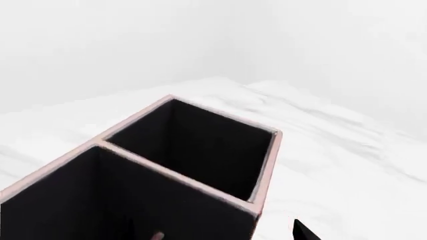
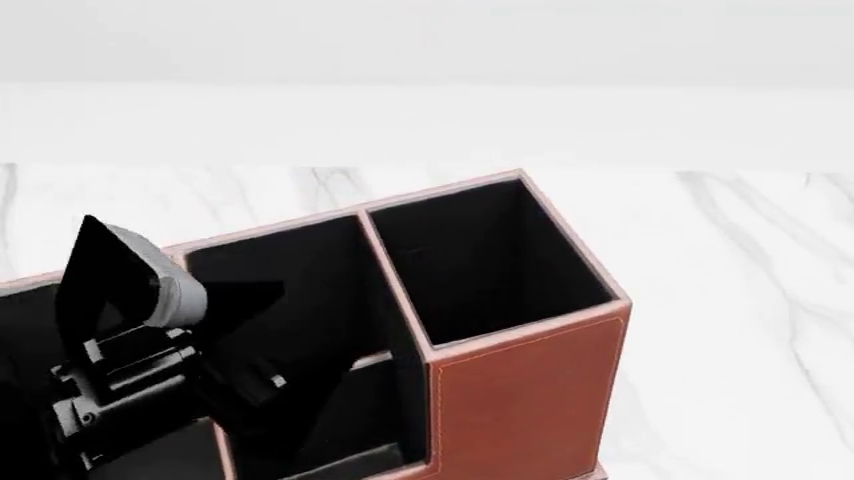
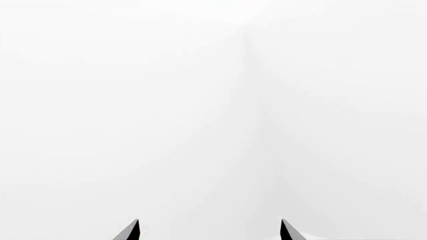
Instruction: Pick up the book and place it in the front compartment of the caddy.
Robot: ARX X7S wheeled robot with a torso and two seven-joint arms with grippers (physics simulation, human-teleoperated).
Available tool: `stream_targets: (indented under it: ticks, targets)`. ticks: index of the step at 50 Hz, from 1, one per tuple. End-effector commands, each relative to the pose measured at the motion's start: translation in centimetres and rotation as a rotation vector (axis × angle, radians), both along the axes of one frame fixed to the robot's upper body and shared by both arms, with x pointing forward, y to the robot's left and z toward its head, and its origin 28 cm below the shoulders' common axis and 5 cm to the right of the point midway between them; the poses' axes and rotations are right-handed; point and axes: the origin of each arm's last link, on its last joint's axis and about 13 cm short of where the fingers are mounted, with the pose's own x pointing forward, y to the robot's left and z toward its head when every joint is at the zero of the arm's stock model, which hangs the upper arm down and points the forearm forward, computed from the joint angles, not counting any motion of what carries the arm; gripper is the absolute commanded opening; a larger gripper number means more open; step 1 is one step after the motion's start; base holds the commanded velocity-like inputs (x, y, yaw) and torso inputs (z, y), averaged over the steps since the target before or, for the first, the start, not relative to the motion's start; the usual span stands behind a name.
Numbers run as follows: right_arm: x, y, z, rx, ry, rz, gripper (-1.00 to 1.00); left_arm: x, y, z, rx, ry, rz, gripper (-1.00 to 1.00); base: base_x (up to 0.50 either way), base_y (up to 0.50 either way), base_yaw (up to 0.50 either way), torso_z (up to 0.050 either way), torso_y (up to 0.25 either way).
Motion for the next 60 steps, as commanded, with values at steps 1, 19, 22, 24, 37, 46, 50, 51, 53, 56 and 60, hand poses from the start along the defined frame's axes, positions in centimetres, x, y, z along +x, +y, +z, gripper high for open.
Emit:
stream_targets:
  ticks: [1,19,22,24,37,46,50,51,53,56,60]
  targets:
    - [-0.4,0.0,-0.1,0.019,-0.018,-0.014,1.0,0.8,0.4,-0.3,0.164,0.118,-0.208,1.0,0.0,0.0,0.0,0.0,0.0]
    - [-1.5,0.4,0.0,0.03,-0.04,-0.005,1.0,-0.4,-0.5,-1.7,0.262,0.218,-0.363,1.0,0.0,0.0,0.0,0.0,0.0]
    - [-1.4,0.4,0.0,0.033,-0.044,0.003,1.0,-1.1,-0.5,-2.0,0.292,0.222,-0.412,1.0,0.0,0.0,0.0,0.0,0.0]
    - [-1.4,0.5,0.0,0.036,-0.044,0.006,1.0,-1.3,-0.5,-2.2,0.301,0.223,-0.422,1.0,0.0,0.0,0.0,0.0,0.0]
    - [-0.8,0.7,0.1,0.047,-0.053,0.016,1.0,-1.2,-0.5,-3.0,0.33,0.254,-0.457,1.0,0.0,0.0,0.0,0.0,0.0]
    - [-1.0,0.6,0.3,0.045,-0.061,0.012,1.0,-1.6,-0.5,-3.1,0.353,0.244,-0.462,1.0,0.0,0.0,0.0,0.0,0.0]
    - [-0.9,0.6,0.3,0.045,-0.061,0.014,1.0,-2.1,-0.6,-2.7,0.341,0.222,-0.475,1.0,0.0,0.0,0.0,0.0,0.0]
    - [-0.9,0.6,0.3,0.045,-0.06,0.014,1.0,-2.2,-0.7,-2.5,0.34,0.215,-0.477,1.0,0.0,0.0,0.0,0.0,0.0]
    - [-1.0,0.6,0.3,0.045,-0.061,0.014,1.0,-2.3,-0.7,-2.3,0.336,0.21,-0.483,1.0,0.0,0.0,0.0,0.0,0.0]
    - [-1.1,0.5,0.3,0.044,-0.063,0.012,1.0,-2.5,-0.8,-2.2,0.341,0.194,-0.494,1.0,0.0,0.0,0.0,0.0,0.0]
    - [-1.1,0.4,0.3,0.046,-0.063,0.009,1.0,-2.5,-0.8,-1.8,0.338,0.177,-0.493,1.0,0.0,0.0,0.0,0.0,0.0]
